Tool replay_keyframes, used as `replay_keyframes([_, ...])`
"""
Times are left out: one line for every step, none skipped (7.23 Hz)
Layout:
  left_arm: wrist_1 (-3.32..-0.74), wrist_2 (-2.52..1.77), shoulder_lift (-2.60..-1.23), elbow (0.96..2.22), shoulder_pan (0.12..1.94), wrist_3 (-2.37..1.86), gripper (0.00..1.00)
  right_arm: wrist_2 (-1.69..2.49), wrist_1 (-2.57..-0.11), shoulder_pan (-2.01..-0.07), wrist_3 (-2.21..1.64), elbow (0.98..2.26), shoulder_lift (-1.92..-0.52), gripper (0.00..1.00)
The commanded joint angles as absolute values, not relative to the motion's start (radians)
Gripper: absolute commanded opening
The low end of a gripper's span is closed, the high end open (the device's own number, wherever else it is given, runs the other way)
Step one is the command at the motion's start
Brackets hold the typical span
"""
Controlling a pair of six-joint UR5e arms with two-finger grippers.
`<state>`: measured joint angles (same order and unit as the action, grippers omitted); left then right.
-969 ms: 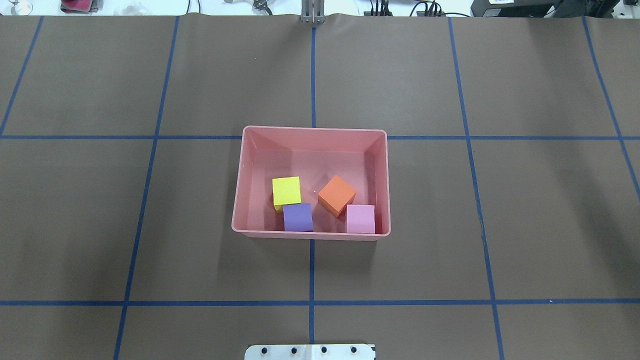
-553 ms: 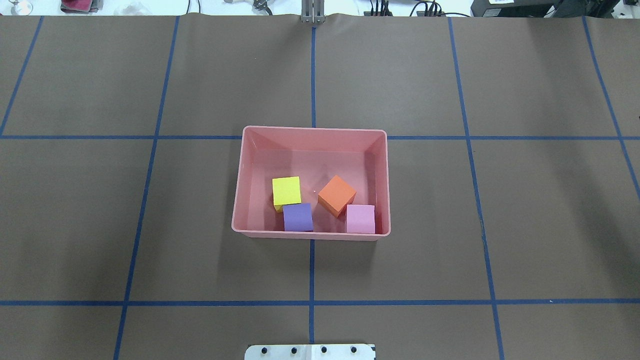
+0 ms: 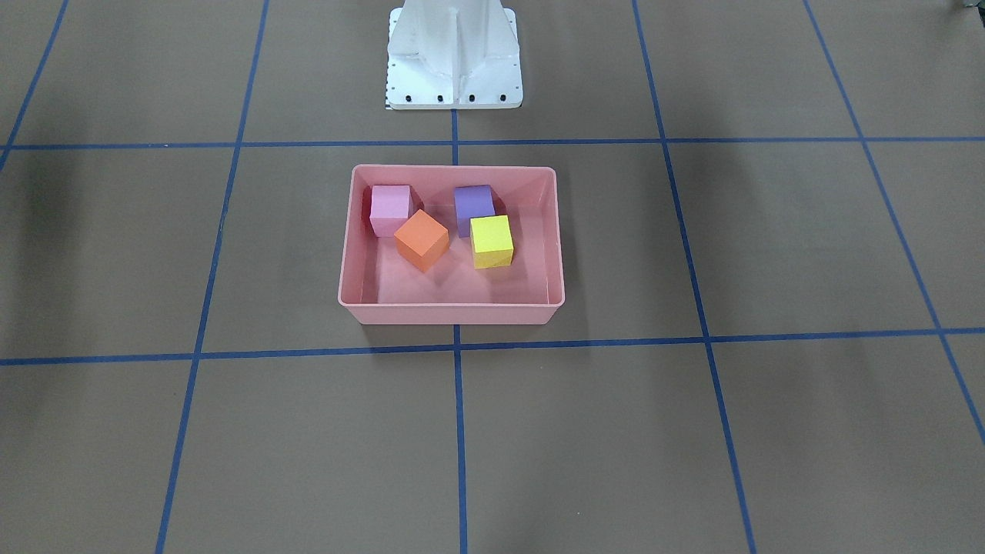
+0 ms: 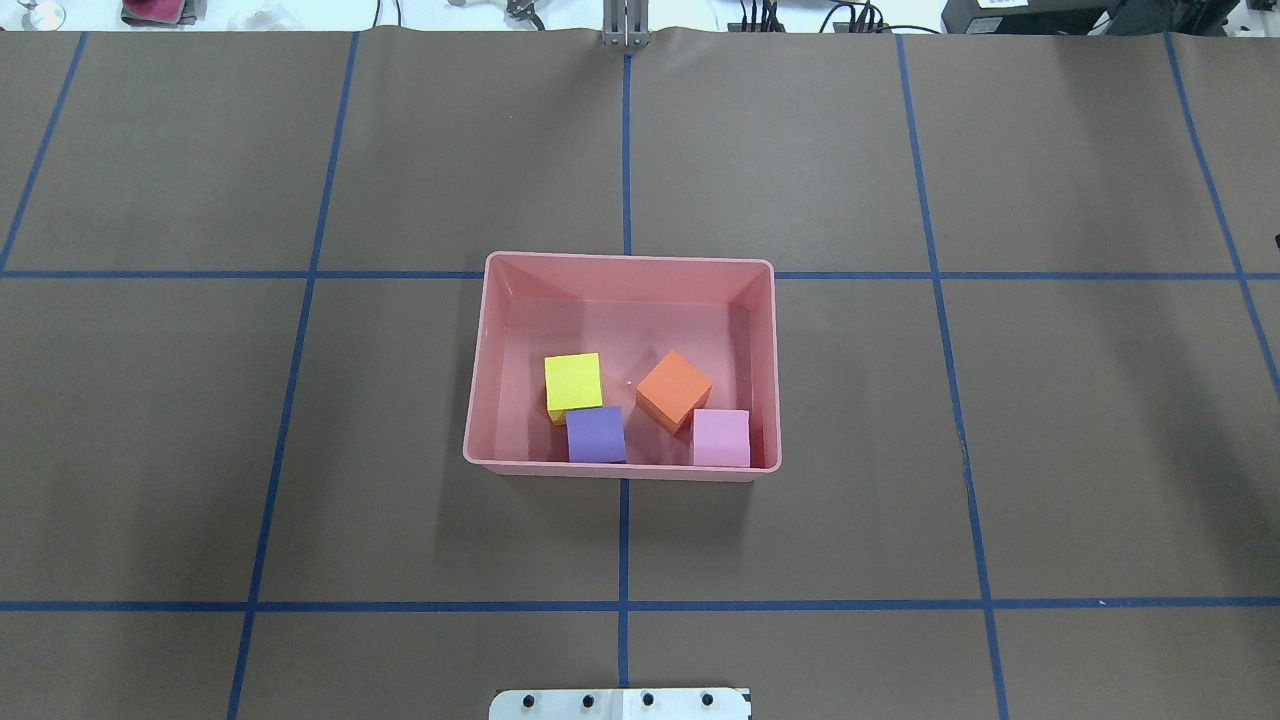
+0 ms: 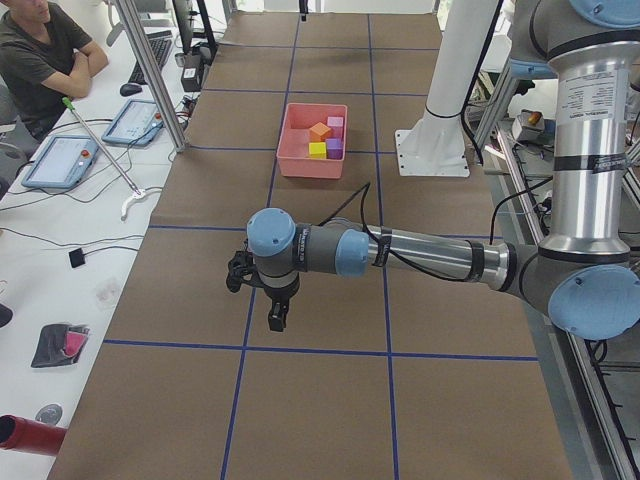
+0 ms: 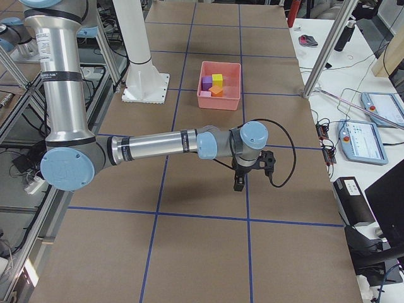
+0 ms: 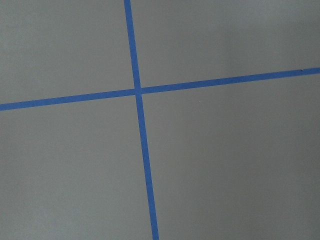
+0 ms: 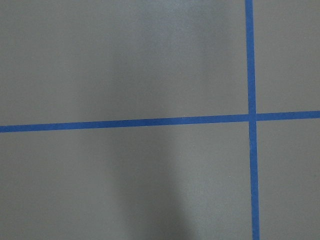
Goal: Place blocks into pink bin with both arms
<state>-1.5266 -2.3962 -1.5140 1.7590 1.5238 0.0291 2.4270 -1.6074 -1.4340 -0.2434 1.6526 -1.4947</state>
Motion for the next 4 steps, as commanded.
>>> replay_keyframes([-1.529,-2.396,-1.514,1.753,1.52,0.029,1.0,2.419,-1.606,-1.433,-0.241,1.657,-1.494,1.0])
replay_keyframes([-1.528,-2.396,-1.514,1.752,1.52,0.029,1.0,2.401,-1.605,-1.434,-0.239,1.658,-1.49,1.0])
replay_keyframes([-1.526,-2.396,-1.514,1.756,1.52,0.029,1.0,2.313,-1.606,-1.434,-0.238,1.661,-1.485,1.0])
replay_keyframes([-1.526,-2.396,-1.513,1.755,1.52,0.029,1.0,2.257,-1.606,-1.433,-0.236,1.667,-1.488,1.0])
